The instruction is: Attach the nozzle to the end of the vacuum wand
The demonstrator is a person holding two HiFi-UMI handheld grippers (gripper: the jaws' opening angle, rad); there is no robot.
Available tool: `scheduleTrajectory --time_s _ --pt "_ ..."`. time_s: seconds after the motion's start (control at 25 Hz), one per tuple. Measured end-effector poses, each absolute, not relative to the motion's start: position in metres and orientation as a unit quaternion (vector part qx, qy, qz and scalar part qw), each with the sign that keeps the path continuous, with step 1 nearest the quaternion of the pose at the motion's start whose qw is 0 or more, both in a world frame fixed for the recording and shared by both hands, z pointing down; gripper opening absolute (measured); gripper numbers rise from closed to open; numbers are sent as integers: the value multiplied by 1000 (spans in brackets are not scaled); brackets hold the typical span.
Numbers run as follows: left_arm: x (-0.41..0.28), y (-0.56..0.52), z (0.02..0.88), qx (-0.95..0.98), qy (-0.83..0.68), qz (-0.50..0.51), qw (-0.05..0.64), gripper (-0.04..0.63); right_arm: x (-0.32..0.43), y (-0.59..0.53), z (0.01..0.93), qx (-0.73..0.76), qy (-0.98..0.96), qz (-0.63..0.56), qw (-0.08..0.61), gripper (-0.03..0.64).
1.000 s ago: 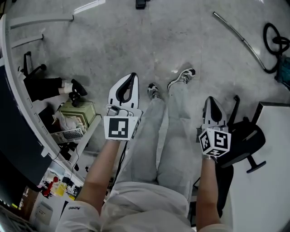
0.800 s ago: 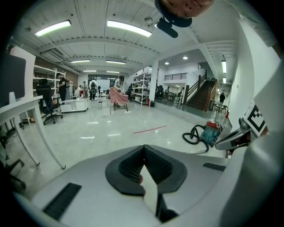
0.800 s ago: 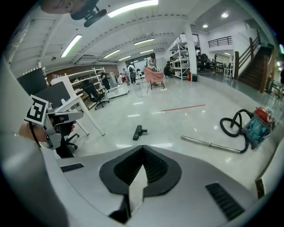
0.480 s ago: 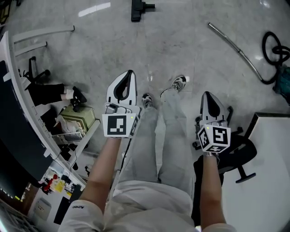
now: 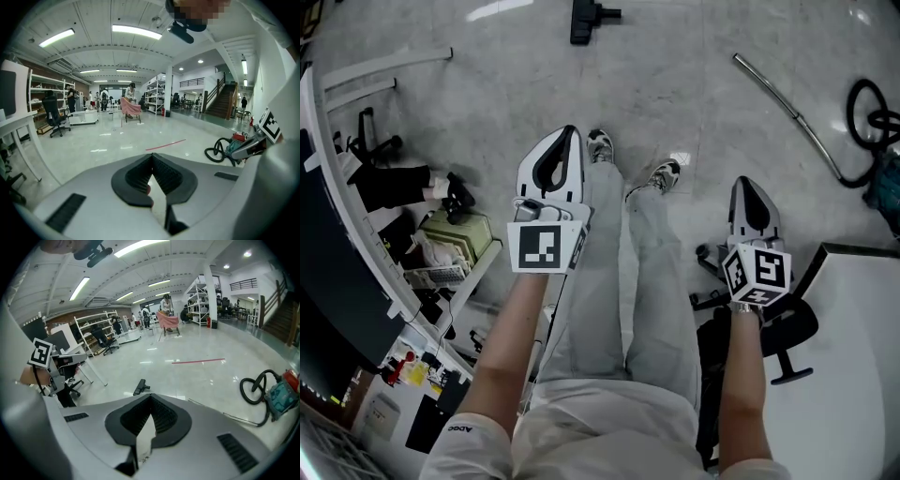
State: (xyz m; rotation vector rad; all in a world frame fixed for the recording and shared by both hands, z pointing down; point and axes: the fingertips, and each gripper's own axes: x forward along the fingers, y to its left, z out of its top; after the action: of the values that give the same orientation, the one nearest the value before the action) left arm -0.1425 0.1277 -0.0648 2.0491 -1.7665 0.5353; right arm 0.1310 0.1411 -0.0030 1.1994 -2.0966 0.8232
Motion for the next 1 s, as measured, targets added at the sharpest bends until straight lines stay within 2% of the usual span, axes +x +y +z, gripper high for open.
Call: scheduleTrajectory --time_s 0.44,0.8,1.0 --pt "-159 50 -43 754 -596 188 202 9 105 75 1 489 -760 310 297 5" --pt "-220 -20 -19 780 -555 201 207 9 56 20 21 489 -750 300 330 5" --pt "-230 -46 0 791 -537 209 205 9 53 -6 29 493 -749 291 332 5"
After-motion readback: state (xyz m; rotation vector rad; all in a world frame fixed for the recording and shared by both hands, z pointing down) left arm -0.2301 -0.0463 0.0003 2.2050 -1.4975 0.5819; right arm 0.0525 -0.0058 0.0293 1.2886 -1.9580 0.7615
